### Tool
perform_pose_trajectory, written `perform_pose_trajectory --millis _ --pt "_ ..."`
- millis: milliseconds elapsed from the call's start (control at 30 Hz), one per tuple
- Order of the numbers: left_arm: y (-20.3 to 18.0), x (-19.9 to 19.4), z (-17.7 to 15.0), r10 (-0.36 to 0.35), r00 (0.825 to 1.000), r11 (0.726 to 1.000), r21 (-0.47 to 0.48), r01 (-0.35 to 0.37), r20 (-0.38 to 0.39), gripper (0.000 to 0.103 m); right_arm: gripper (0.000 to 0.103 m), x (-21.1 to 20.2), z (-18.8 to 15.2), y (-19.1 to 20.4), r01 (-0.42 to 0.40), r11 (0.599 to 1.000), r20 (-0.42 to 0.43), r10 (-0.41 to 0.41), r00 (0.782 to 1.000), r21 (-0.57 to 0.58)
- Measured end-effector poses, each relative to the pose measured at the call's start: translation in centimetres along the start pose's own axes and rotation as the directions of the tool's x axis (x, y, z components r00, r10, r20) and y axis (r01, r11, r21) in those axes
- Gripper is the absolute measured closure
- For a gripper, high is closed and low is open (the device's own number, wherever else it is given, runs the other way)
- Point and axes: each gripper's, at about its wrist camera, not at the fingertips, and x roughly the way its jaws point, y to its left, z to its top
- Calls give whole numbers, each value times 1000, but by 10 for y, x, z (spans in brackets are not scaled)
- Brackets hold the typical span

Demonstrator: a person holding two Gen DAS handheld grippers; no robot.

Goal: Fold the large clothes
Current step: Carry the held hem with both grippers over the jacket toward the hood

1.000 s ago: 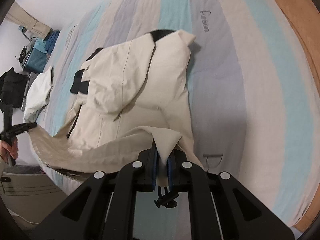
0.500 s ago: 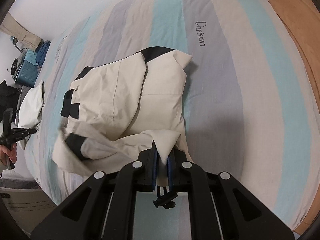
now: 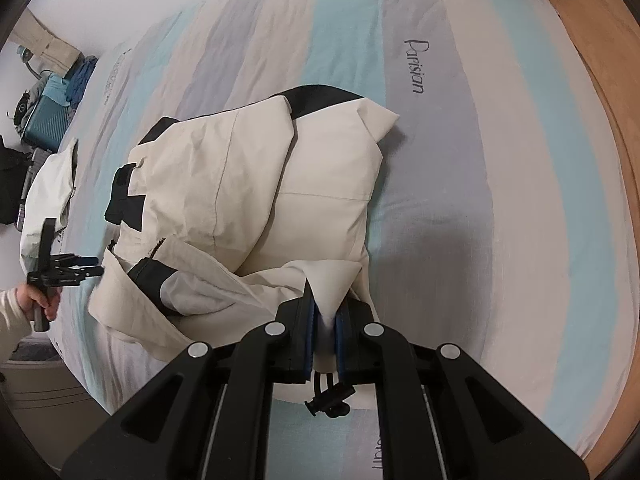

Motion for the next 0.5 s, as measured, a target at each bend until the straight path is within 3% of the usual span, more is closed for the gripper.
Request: perform_pose_trajectory --millis 67,233,300,500 --pt "0 12 3 16 1000 1000 -9 -16 -23 31 96 3 0 0 1 1000 -9 -1 1000 -1" --pt "10 25 5 -13 999 998 -63 10 -51 27 96 7 -4 -2 -6 1000 -21 6 1000 2" --pt "9 24 4 -18 998 997 -70 14 -54 36 96 9 -6 -3 -10 1000 -24 11 1000 2" --pt "21 9 3 -6 999 996 -86 2 -42 83 96 12 -10 -5 -27 1000 -25 28 999 14"
